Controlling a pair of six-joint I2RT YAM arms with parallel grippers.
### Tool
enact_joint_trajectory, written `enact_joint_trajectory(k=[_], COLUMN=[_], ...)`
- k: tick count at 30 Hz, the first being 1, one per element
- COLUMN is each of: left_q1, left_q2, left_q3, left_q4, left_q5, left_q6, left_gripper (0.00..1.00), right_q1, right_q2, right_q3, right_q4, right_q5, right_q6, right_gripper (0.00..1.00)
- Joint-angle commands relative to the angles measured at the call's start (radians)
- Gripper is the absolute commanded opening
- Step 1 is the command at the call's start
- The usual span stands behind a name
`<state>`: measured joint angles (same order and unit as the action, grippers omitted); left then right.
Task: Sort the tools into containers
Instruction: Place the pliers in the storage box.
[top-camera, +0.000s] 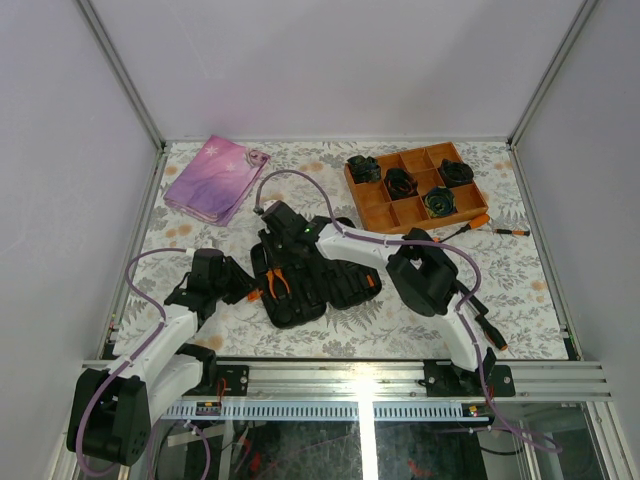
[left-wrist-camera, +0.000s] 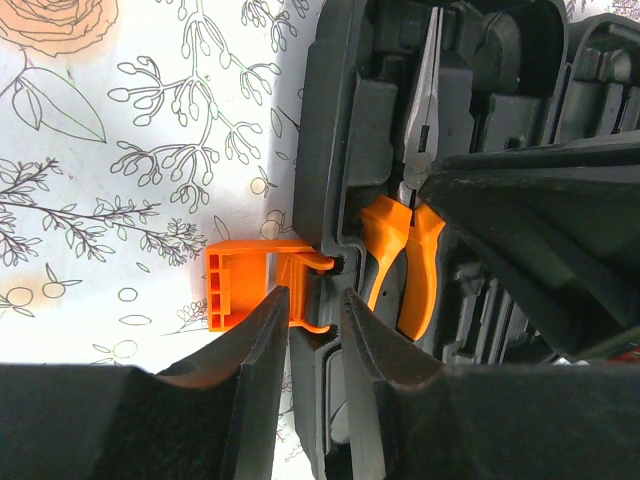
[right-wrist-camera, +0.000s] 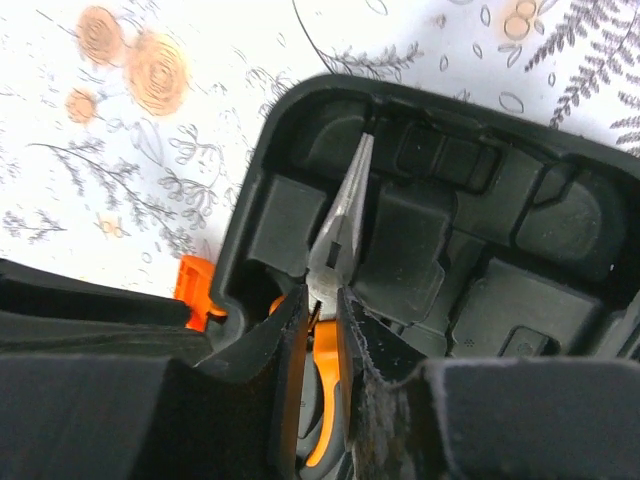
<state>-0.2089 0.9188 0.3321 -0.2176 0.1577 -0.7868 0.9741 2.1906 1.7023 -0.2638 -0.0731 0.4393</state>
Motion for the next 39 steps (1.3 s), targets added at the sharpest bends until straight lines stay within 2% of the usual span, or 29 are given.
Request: enact_joint_trajectory(k=[1, 16, 20, 23, 31, 39], left_q1=[-0.007, -0.008, -0.008, -0.007, -0.008, -0.008], left_q2=[-0.003, -0.003, 0.005, 0.013, 0.022, 0.040], left_q3=[0.024, 0.023, 0.021, 0.020, 0.017, 0.015], left_q4=[0.013, 0.023, 0.035, 0.048, 0.061, 0.066], left_q5=[0.008, 0.015, 0.026, 0.037, 0.050, 0.052], left_q6=[0.020, 0.021, 0.022, 0.027, 0.040, 0.048], left_gripper=[0.26, 0.26, 0.26, 0.20, 0.00, 0.00], right_q1=[0.005, 0.028, 0.039, 0.043, 0.066, 0.101], right_q2=[0.022, 0.104, 0.130, 0.151, 0.246, 0.346], right_q3=[0.051, 0.139, 0.153, 0.158, 0.176, 0.190], right_q4=[-0.045, -0.193, -0.238, -0.273, -0.364, -0.427], right_q5=[-0.009, 0.021, 0.032, 0.038, 0.039, 0.049], right_q6=[-0.013, -0.031, -0.031, -0.030, -0.021, -0.011], right_gripper=[0.23, 0.15, 0.09, 0.00, 0.00, 0.00])
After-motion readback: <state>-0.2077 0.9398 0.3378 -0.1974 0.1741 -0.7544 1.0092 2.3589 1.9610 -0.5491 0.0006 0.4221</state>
